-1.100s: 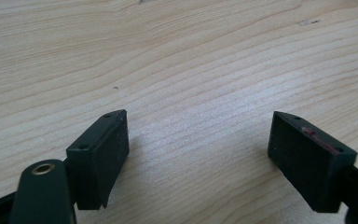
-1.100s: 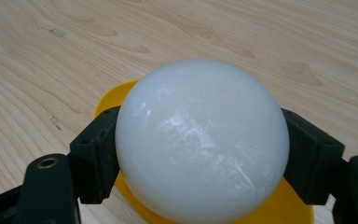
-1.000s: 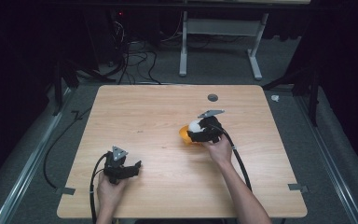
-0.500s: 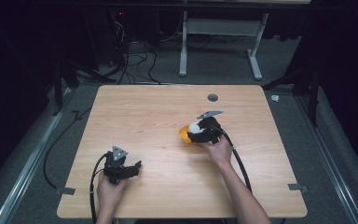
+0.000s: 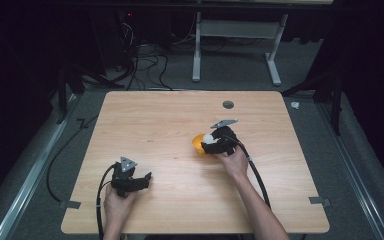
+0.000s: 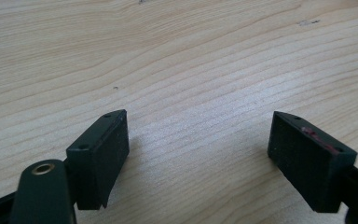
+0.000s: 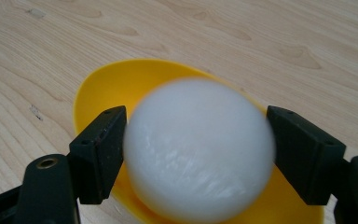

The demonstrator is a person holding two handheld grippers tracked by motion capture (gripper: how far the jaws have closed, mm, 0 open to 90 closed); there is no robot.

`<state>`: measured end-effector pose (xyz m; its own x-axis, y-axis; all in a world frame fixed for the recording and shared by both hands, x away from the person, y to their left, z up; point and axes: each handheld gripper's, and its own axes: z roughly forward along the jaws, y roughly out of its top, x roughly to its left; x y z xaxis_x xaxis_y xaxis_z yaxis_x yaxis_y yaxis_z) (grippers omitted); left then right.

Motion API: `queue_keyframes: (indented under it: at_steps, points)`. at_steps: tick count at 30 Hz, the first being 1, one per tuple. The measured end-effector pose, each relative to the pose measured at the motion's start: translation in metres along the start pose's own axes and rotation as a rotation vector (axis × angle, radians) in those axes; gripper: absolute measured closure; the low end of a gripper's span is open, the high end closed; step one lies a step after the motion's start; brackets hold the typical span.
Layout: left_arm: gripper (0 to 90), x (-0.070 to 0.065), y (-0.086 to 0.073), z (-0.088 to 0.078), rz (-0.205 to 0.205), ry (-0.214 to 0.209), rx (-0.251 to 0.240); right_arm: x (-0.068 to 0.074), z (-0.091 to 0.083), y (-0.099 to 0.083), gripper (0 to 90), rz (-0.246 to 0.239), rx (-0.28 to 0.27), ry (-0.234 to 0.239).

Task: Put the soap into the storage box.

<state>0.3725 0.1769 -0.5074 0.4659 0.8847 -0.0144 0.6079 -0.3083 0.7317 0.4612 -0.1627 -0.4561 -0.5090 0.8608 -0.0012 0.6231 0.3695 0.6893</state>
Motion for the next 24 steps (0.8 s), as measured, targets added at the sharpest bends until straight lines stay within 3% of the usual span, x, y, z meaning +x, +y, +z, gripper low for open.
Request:
queue_keyframes:
  at_steps: [5,24]
  points:
    - [20.9,0.0,0.0,0.0,-0.001,-0.001,-0.002,-0.002,-0.01,0.004,21.5,0.008,-0.059,0.022]
    - [20.9,0.0,0.0,0.0,-0.001,-0.001,-0.002,-0.012,-0.04,0.005,24.0,0.039,-0.149,0.03]
